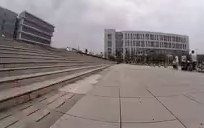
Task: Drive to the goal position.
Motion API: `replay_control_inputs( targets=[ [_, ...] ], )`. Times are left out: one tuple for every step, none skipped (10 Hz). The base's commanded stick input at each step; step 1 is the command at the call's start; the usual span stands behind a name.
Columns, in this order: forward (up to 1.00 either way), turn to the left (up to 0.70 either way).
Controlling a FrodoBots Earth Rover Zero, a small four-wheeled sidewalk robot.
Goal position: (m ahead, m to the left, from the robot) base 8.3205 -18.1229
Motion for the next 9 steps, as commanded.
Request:
replay_control_inputs(
  targets=[
    [0.85,-0.02],
    [0.85,-0.23],
    [0.85,-0.01],
    [0.85,0.00],
    [0.85,0.00],
    [0.85,-0.12],
    [0.85,-0.02],
    [0.85,0.00],
    [0.85,0.00]
  ],
)
